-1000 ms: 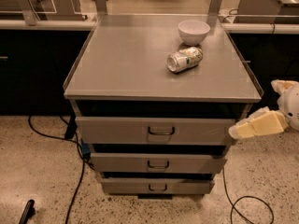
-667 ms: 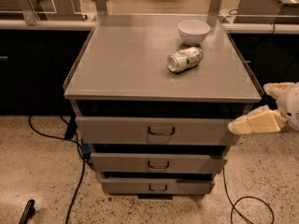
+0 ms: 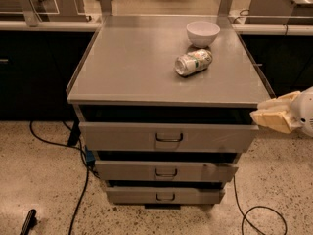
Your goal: Open middle drawer
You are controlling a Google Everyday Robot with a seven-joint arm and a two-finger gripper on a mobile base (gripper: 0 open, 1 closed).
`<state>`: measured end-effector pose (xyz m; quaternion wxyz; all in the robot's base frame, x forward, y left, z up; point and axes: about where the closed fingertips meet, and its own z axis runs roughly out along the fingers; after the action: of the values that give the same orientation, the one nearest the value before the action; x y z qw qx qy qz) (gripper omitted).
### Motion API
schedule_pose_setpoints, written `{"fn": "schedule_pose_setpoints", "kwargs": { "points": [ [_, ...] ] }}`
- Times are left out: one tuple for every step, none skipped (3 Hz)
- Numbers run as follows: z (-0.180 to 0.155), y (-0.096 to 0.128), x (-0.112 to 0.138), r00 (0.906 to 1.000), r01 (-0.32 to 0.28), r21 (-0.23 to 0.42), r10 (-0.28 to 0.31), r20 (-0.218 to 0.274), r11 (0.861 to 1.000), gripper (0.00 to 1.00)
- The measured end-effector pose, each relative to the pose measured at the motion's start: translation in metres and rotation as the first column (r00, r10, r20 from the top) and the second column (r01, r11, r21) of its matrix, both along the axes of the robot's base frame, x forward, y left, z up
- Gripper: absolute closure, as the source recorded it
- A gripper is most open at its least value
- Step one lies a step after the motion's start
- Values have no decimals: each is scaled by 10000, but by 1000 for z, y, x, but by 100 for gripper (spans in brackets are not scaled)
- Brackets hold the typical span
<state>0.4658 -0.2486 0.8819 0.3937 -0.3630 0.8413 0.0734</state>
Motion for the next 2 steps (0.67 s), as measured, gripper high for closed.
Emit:
{"fn": "schedule_pose_setpoints", "kwargs": {
  "points": [
    [0,2,-1,9999,-1,-32,1,117,10000,89],
    [-29,10,1,9991,242,569,-260,320,9981,100]
  ]
}}
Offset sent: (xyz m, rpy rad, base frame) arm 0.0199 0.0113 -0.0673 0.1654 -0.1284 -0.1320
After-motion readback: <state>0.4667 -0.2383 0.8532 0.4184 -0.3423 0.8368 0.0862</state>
